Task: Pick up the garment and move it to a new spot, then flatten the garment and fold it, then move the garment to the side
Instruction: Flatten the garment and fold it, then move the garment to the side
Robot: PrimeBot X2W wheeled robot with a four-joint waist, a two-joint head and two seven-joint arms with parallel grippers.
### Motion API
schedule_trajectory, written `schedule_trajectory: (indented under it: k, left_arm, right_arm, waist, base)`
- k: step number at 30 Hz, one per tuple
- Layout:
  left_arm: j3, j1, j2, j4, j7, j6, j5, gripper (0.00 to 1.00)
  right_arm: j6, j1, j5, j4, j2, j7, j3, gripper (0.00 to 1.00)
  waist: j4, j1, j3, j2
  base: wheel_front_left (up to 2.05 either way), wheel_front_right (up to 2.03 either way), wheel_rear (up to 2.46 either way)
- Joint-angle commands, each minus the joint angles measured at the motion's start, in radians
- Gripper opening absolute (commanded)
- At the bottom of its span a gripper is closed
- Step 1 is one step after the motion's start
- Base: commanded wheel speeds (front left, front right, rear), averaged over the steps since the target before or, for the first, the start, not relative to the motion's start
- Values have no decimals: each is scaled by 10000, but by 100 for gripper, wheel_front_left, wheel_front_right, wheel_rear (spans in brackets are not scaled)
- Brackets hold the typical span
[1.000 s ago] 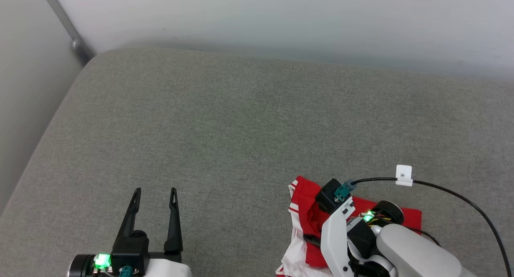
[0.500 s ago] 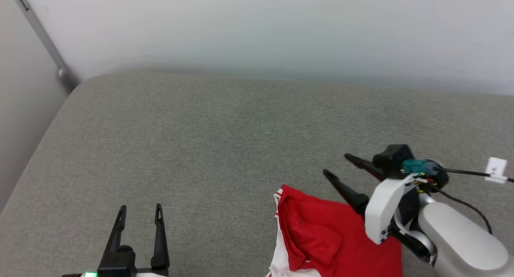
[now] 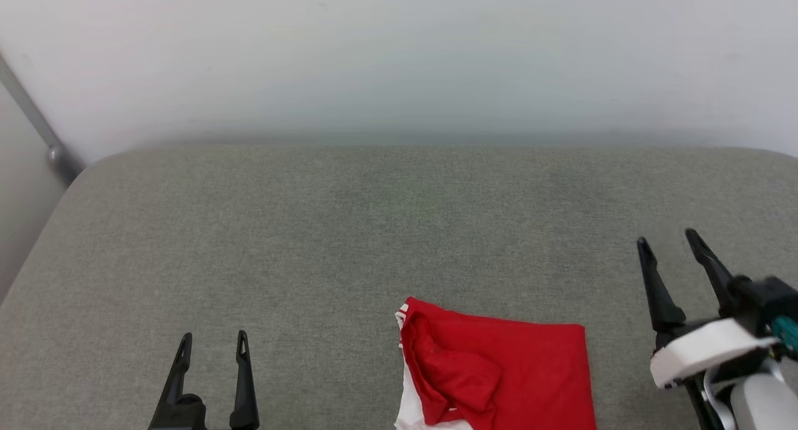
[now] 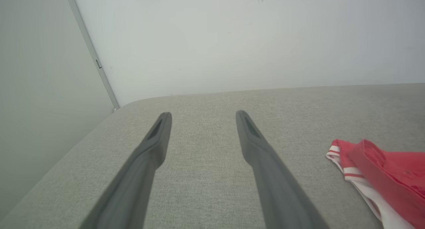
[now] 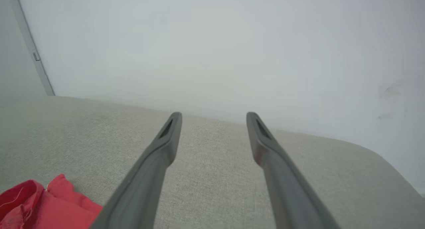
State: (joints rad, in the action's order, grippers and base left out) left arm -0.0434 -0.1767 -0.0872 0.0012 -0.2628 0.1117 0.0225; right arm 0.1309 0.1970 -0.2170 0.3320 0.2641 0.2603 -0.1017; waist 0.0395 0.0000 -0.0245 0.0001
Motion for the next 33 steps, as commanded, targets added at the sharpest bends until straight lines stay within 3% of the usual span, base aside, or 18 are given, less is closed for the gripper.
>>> schedule_trajectory:
  k: [1, 6, 11, 18, 33]
  left_arm:
    - [30, -57, 3, -41, -25, -47, 29, 100]
    - [55, -182, 59, -56, -25, -129, 46, 100]
    - [48, -226, 101, -3, -25, -245, 42, 100]
    - [25, -333, 157, -37, -25, -368, 37, 100]
    - [18, -404, 211, -10, -25, -470, -6, 100]
  right_arm:
    - [-4, -202, 102, -225, -168, 48, 154, 100]
    - [-4, -1651, 747, -1671, -1295, 47, 1249, 100]
    - [-4, -2763, 986, -2767, -1937, 45, 1782, 100]
    - [-4, -3748, 990, -3459, -2155, 44, 1869, 100]
    - [-4, -4175, 530, -3498, -2160, 45, 1648, 100]
  waist:
    - [-43, 0, -28, -1]
    - [-110, 0, -119, -1]
    - [-78, 0, -213, -1]
    - [5, 0, -343, -1]
    - [66, 0, -348, -1]
  base:
    - [0, 0, 0]
    - [0, 0, 0]
    - [0, 0, 0]
    - [0, 0, 0]
    - [0, 0, 0]
